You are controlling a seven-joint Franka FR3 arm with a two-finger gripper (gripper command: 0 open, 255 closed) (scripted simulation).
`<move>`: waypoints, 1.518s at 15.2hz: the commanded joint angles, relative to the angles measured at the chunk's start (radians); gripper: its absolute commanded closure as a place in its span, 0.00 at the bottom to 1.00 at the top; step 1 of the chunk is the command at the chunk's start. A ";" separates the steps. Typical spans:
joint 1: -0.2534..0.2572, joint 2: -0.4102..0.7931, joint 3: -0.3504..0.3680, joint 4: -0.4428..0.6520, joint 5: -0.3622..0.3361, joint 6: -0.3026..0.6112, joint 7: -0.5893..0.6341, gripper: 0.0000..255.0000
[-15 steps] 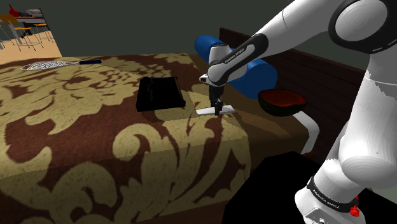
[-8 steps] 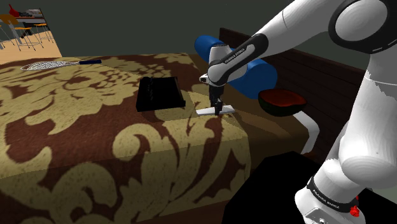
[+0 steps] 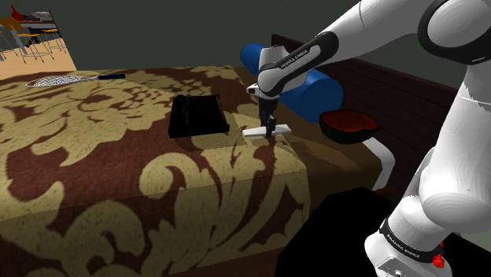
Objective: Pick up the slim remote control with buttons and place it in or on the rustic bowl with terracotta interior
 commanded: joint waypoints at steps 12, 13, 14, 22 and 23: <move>0.002 -0.076 -0.001 0.090 -0.014 -0.165 0.008 1.00; 0.002 -0.080 -0.001 0.098 -0.014 -0.178 0.008 1.00; 0.002 -0.084 -0.001 0.107 -0.015 -0.190 0.008 1.00; 0.003 -0.111 -0.001 0.184 -0.019 -0.294 0.011 1.00; 0.003 -0.114 -0.001 0.195 -0.020 -0.307 0.011 1.00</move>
